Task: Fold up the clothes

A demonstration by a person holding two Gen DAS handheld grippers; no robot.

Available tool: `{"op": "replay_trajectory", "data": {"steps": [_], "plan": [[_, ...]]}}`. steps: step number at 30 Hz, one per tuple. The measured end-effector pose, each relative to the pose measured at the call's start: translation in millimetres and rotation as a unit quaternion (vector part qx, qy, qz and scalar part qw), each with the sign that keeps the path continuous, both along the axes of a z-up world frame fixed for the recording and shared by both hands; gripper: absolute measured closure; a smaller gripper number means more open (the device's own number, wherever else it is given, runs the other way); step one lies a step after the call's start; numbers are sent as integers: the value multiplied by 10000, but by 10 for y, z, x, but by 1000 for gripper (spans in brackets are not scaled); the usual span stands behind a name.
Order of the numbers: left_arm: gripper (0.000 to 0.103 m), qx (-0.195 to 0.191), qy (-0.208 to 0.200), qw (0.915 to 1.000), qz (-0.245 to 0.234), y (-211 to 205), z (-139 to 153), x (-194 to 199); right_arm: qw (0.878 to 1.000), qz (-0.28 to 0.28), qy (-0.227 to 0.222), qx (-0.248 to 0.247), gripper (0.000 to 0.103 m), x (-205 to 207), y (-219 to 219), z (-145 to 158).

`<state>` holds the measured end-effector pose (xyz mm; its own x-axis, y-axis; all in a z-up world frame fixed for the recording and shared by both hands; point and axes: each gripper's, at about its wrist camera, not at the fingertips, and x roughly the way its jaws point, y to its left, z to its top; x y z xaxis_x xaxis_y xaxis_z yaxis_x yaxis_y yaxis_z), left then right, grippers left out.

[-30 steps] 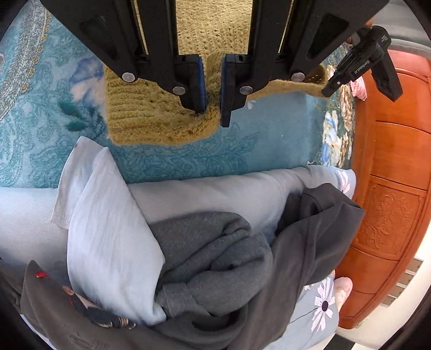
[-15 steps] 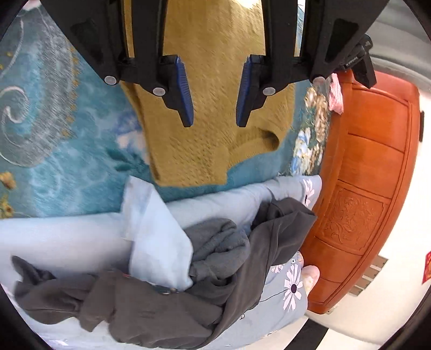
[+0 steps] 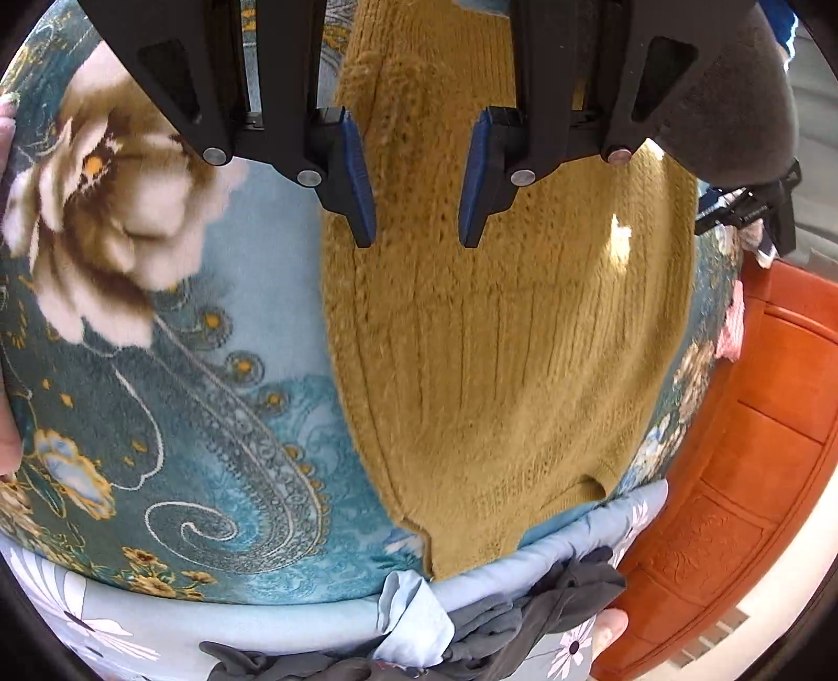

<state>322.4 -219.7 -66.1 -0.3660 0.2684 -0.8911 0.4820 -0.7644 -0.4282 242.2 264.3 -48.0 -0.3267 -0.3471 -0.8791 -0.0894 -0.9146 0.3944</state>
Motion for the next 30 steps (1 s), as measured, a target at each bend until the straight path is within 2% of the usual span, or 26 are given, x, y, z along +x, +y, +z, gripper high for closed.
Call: {"op": "replay_trajectory", "data": {"steps": [3, 7, 10, 15, 20, 21, 24, 30], "plan": [[57, 51, 25, 9999, 106, 32, -21, 126, 9998, 17, -117, 169, 69, 66, -39, -112], [57, 32, 195, 9998, 84, 114, 27, 221, 9991, -252, 8, 341, 70, 132, 21, -51], [57, -20, 256, 9997, -33, 195, 38, 233, 9993, -350, 42, 95, 70, 202, 95, -22], [57, -76, 247, 9996, -66, 243, 44, 250, 9997, -254, -68, 19, 70, 245, 43, -88], [57, -58, 266, 9996, -53, 250, 58, 269, 9995, -112, -249, 173, 70, 245, -29, -185], [57, -57, 273, 9996, -58, 247, 65, 285, 9994, -87, -227, 227, 71, 246, -48, -180], [57, -39, 292, 9996, -54, 245, 83, 286, 9992, -82, -233, 307, 93, 255, -48, -191], [57, -33, 400, 9991, -139, 222, 156, 298, 9986, -324, 162, 392, 97, 379, 233, 69]]}}
